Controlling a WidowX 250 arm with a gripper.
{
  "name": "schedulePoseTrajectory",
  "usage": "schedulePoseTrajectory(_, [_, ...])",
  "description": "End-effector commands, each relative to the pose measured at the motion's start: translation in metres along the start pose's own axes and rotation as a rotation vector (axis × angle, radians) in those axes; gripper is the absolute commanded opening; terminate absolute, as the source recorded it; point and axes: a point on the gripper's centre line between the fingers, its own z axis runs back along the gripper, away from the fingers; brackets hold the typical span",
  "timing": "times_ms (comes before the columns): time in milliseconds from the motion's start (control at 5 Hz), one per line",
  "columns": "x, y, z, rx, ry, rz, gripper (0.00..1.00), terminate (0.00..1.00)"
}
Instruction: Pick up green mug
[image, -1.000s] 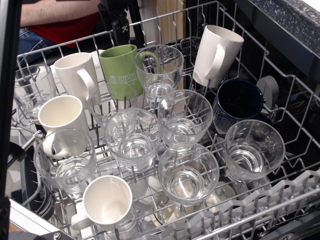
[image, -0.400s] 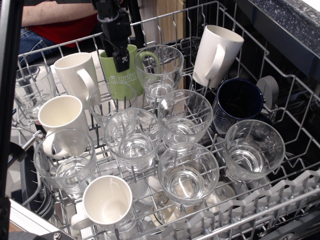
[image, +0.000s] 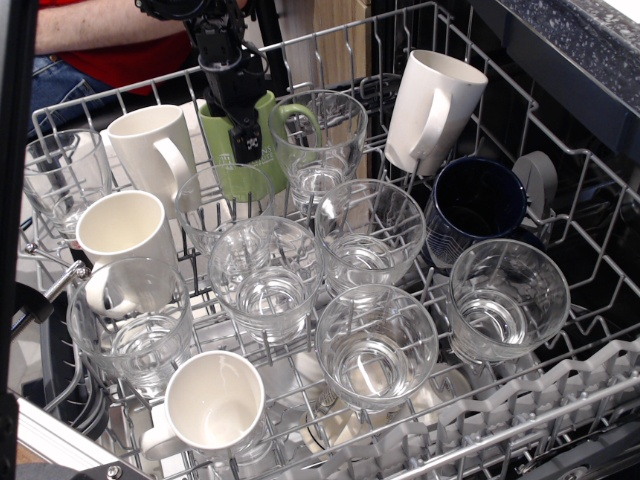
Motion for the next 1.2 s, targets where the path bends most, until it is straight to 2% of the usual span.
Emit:
schedulePoseTrajectory(0, [0.013,0.015,0.046,0.098,-0.056,0.031,0.0,0.0])
schedulePoseTrajectory(400, [0.015,0.013,0.055,0.12,-0.103,0.06,0.0,0.0])
schedulePoseTrajectory(1000, [0.038,0.023,0.106,0.167,-0.224,0.204,0.0,0.0])
